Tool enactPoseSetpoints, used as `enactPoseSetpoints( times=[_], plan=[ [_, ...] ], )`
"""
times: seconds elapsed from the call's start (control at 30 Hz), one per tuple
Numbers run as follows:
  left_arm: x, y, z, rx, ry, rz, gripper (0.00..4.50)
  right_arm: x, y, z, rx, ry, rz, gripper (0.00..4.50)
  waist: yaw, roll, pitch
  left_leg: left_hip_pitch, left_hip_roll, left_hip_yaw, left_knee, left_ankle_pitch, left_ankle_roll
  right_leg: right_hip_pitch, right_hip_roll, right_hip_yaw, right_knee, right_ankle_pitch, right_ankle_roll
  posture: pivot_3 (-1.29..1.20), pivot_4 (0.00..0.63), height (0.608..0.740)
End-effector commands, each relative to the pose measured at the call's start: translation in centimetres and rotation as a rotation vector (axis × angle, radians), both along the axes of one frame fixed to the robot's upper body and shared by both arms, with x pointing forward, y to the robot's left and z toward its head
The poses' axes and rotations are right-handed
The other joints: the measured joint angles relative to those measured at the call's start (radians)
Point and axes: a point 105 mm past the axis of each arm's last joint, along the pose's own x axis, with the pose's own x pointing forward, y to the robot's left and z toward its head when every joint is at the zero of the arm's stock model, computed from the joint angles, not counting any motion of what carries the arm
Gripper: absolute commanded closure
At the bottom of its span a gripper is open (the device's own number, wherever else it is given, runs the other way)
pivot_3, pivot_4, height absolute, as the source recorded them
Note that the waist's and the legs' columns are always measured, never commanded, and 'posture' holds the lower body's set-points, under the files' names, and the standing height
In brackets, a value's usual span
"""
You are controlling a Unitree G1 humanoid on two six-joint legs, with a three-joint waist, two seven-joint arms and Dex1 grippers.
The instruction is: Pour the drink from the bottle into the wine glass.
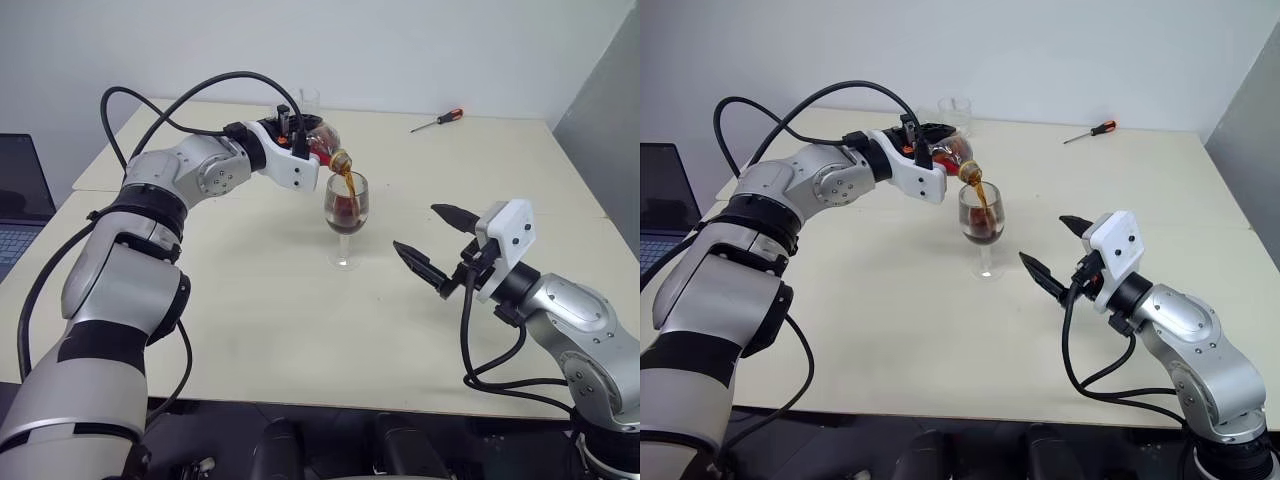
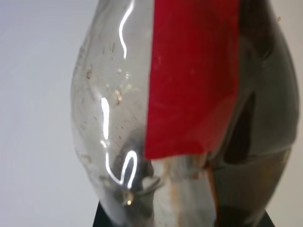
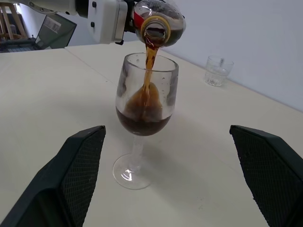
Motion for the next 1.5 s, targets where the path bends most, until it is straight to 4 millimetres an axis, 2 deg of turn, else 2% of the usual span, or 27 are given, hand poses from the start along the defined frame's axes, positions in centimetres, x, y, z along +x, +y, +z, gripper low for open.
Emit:
enactPoseSetpoints(
  times=[0.03, 0.13, 0.23, 0.47, 0.57, 0.67, 0.8, 0.87, 1.0, 1.13, 1.33, 1.5],
  plan=[
    [-0.2, 0.1, 2.4, -0.050, -0.052, -0.006, 3.73, -0.4, 0.1, 1.3, 0.001, -0.064, 0.011, 0.00, 0.000, 0.000, 0.000, 0.000, 0.000, 0.000, 0.000, 0.000, 0.000, 0.000, 0.000, 0.000, 0.000, 0.000, 0.000, 0.00, 0.150, 0.740],
    [-0.3, -0.1, 2.2, -0.081, -0.025, -0.014, 3.73, -0.4, 0.1, 1.8, 0.023, -0.070, 0.013, 0.00, 0.000, 0.000, 0.000, 0.000, 0.000, 0.000, 0.000, 0.000, 0.000, 0.000, 0.000, 0.000, 0.000, 0.000, 0.000, 0.00, 0.150, 0.740],
    [-0.1, 0.1, 2.3, -0.227, 0.058, -0.010, 3.73, -0.3, 0.4, 2.6, 0.034, -0.087, 0.025, 0.00, 0.000, 0.000, 0.000, 0.000, 0.000, 0.000, 0.000, 0.000, 0.000, 0.000, 0.000, 0.000, 0.000, 0.000, 0.000, 0.00, 0.150, 0.740],
    [-0.1, 0.1, 2.6, -0.482, 0.229, -0.046, 3.74, -0.4, 0.6, 2.9, 0.018, -0.082, 0.048, 0.00, -0.001, 0.000, 0.000, 0.000, 0.000, 0.000, 0.000, 0.000, 0.000, 0.000, 0.000, 0.000, 0.000, 0.001, -0.002, 0.00, 0.150, 0.740],
    [0.3, 0.7, 2.5, -0.746, 0.385, -0.072, 3.74, -0.1, 0.6, 4.0, 0.031, -0.098, 0.063, 0.00, -0.002, 0.000, 0.000, 0.000, 0.000, -0.001, 0.001, 0.000, 0.000, 0.000, 0.000, -0.001, 0.001, 0.001, -0.002, 0.00, 0.150, 0.740],
    [1.2, 3.2, 1.9, -1.028, 0.503, -0.029, 3.74, 0.2, 0.7, 4.7, 0.038, -0.106, 0.079, 0.00, -0.006, 0.000, 0.000, 0.000, 0.000, -0.001, 0.002, 0.000, 0.000, 0.001, 0.000, -0.001, 0.002, 0.001, -0.002, 0.00, 0.150, 0.740],
    [1.5, 7.3, -0.3, -1.370, 0.582, 0.040, 3.74, 0.5, 1.0, 5.2, 0.027, -0.109, 0.111, 0.00, -0.010, 0.000, 0.000, 0.001, 0.001, -0.004, 0.001, 0.000, 0.000, 0.001, 0.002, 0.000, 0.002, 0.002, -0.003, 0.00, 0.150, 0.740],
    [1.3, 8.3, -0.8, -1.439, 0.585, 0.062, 3.74, 0.6, 1.1, 5.3, 0.026, -0.107, 0.123, 0.00, -0.007, 0.000, 0.000, 0.001, 0.002, -0.004, 0.001, 0.000, 0.000, 0.001, 0.002, -0.001, 0.002, 0.002, -0.004, 0.00, 0.150, 0.740],
    [0.6, 11.4, -4.7, -1.575, 0.581, 0.192, 3.74, 0.7, 1.7, 5.5, 0.020, -0.101, 0.170, 0.00, -0.002, 0.000, 0.000, 0.000, 0.002, -0.005, 0.002, 0.000, 0.000, 0.001, 0.002, -0.001, 0.002, 0.002, -0.004, 0.00, 0.150, 0.740],
    [0.1, 12.3, -6.9, -1.639, 0.594, 0.261, 3.74, 0.5, 2.3, 5.5, 0.011, -0.082, 0.211, 0.00, 0.000, 0.000, -0.001, 0.000, 0.002, -0.005, 0.002, 0.000, 0.000, 0.002, 0.001, -0.001, 0.002, 0.002, -0.004, 0.00, 0.150, 0.740],
    [-0.4, 12.1, -10.0, -1.697, 0.623, 0.319, 3.74, 0.1, 3.1, 5.4, -0.003, -0.063, 0.258, 0.00, 0.004, -0.001, -0.001, 0.000, 0.001, -0.006, 0.002, 0.000, 0.000, 0.002, 0.000, -0.001, 0.001, 0.002, -0.004, 0.00, 0.150, 0.740],
    [-0.9, 11.8, -12.1, -1.723, 0.636, 0.338, 2.11, -0.1, 3.3, 5.3, -0.007, -0.060, 0.272, 0.00, 0.001, -0.001, -0.001, 0.000, 0.001, -0.006, 0.001, 0.000, 0.000, 0.002, 0.001, -0.001, 0.001, 0.002, -0.004, 0.00, 0.150, 0.740]
  ],
)
